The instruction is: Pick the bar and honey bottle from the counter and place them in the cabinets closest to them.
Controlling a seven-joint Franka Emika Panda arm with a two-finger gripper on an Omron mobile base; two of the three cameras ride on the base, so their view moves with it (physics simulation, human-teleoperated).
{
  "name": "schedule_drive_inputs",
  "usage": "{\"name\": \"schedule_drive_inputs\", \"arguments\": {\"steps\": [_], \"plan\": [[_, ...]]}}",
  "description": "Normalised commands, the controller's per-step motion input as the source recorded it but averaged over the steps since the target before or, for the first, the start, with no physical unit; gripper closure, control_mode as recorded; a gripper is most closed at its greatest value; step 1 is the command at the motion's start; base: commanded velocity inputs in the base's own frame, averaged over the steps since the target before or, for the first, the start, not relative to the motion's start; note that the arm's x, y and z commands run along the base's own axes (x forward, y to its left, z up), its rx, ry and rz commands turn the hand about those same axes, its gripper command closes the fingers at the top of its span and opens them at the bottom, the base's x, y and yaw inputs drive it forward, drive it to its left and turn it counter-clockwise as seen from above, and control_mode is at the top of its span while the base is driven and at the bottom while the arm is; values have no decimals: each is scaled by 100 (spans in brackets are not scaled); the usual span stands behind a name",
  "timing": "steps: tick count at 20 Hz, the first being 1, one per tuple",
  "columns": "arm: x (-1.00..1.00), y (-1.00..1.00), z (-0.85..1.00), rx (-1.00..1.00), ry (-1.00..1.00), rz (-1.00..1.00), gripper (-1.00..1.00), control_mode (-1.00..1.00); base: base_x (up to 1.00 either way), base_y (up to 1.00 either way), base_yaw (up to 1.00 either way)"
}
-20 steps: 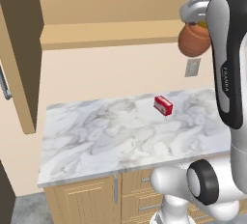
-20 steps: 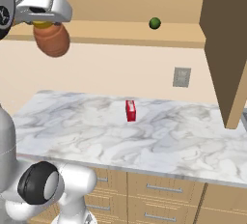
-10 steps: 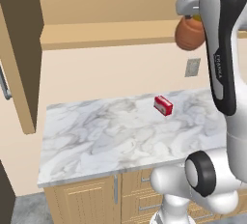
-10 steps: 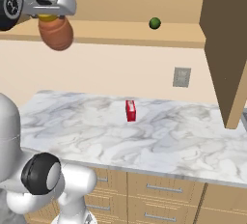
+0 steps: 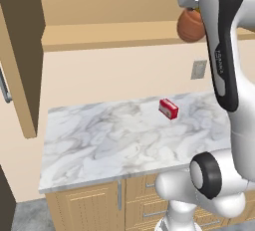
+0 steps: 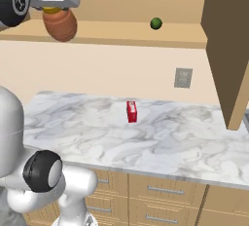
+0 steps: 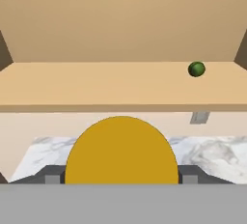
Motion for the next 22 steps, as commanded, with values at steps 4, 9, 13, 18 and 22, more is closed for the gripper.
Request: {"name": "schedule_drive_inputs", "arguments": {"steps": [4, 9, 13, 18, 22], "plan": [[22, 3, 0, 0, -6, -1, 100, -100, 0, 0, 0], [31, 6, -1, 0, -5, 0, 100, -100, 0, 0, 0], [23, 5, -22, 0, -3, 0, 100, -100, 0, 0, 0], [18, 2, -21, 0, -3, 0, 100, -100, 0, 0, 0], [37, 0, 2, 0, -1, 0, 100, -100, 0, 0, 0]]}}
